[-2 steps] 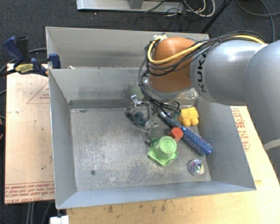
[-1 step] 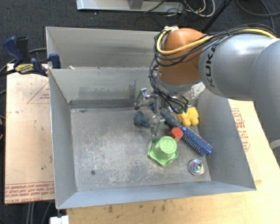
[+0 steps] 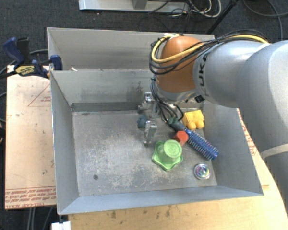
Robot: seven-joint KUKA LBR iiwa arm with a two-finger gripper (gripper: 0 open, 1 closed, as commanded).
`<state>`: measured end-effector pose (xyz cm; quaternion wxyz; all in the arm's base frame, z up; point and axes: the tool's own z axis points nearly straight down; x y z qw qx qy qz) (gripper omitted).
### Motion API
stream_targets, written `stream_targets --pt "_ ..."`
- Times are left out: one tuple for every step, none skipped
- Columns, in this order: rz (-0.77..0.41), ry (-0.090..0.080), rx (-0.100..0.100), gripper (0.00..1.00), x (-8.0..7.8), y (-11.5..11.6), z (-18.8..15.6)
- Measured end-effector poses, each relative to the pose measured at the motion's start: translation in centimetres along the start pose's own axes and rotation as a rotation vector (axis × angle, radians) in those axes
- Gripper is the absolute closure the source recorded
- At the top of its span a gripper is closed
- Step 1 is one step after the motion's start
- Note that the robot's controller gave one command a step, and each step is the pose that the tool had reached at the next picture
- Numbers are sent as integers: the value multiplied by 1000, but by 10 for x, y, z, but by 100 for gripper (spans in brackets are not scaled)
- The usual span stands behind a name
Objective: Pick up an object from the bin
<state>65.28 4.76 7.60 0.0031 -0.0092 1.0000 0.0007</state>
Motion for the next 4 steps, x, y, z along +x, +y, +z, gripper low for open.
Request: stream_targets --pt "145 -6 -1 0 4 -5 -1" --pt "147 -5 -2 100 4 -5 -2" --pt "146 -4 -1 100 1 -4 -58" --pt "146 -2 0 100 -1 -4 -95"
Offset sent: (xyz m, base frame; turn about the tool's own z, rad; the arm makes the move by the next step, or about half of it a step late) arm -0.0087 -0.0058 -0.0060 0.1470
